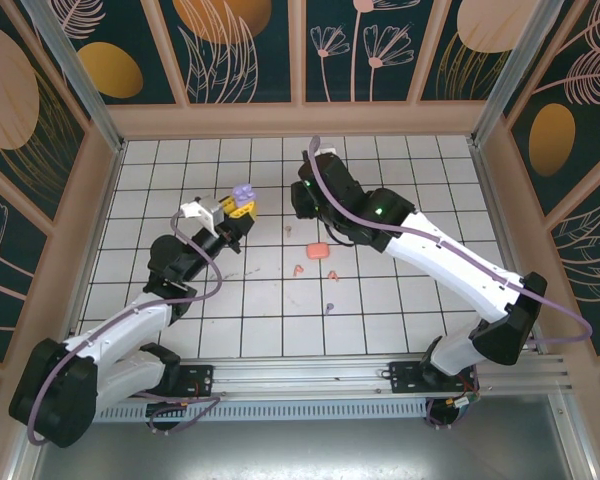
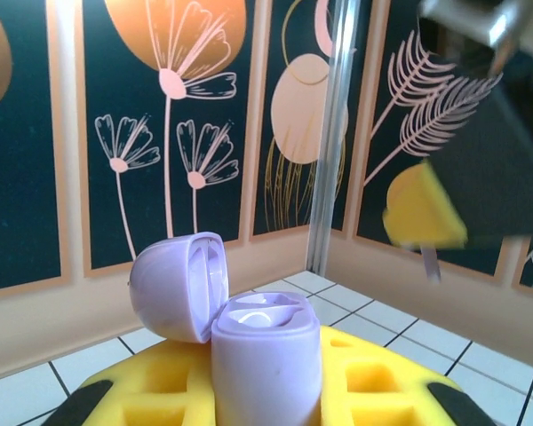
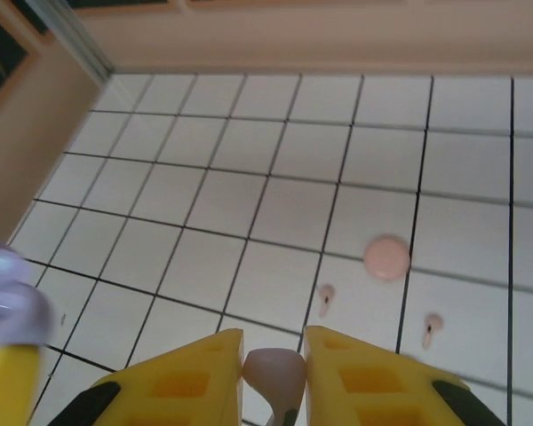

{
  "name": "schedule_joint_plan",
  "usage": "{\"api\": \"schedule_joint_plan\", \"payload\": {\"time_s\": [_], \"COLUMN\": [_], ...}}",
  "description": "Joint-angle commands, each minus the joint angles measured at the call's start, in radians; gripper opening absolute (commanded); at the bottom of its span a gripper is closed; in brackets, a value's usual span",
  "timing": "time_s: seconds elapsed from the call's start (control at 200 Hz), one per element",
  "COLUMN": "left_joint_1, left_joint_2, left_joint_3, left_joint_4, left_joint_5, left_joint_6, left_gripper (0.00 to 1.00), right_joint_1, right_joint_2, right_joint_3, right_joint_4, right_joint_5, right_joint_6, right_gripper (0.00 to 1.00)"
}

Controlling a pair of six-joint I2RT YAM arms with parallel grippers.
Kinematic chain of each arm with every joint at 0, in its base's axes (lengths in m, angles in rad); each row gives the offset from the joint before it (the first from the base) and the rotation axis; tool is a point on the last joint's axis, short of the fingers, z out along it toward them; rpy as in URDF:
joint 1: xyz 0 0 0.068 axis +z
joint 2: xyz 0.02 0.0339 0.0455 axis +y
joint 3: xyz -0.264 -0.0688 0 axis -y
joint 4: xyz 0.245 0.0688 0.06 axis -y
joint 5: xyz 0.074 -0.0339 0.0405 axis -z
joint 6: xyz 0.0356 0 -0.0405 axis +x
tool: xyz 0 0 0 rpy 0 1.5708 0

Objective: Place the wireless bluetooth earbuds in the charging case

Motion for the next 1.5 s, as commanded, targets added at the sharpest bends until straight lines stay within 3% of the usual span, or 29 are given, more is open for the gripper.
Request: {"api": "schedule_joint_plan", "payload": {"time_s": [0.0, 0.345, 0.701, 1.496], "left_joint_1": [-0.018, -0.084, -0.099, -0.107], "left_joint_2": [0.026, 0.144, 0.237, 0.248], "left_joint_3": [-0.008, 0.097, 0.152, 0.181], "left_joint_4": [0.158, 0.189, 0.292, 0.267], "left_joint_5": [0.036, 0.083, 0.104, 0.116], "left_joint_6": [0.091, 0.250, 0.203, 0.185], "left_gripper": [0.00, 0.00, 0.00, 0.00], "right_joint_1": [-0.003, -0.002, -0.002, 0.001], "right_joint_2": [-0.020, -0.067, -0.120, -0.116], "right_joint_3": [0.049, -0.002, -0.088, -0.148], "right_joint_4": [0.076, 0.256, 0.337, 0.402], "right_joint_5": [-0.040, -0.169, -0.216, -0.315], "right_joint_6": [-0.136, -0.307, -0.335, -0.281], "right_gripper": [0.23, 0.24, 0.24, 0.24]}}
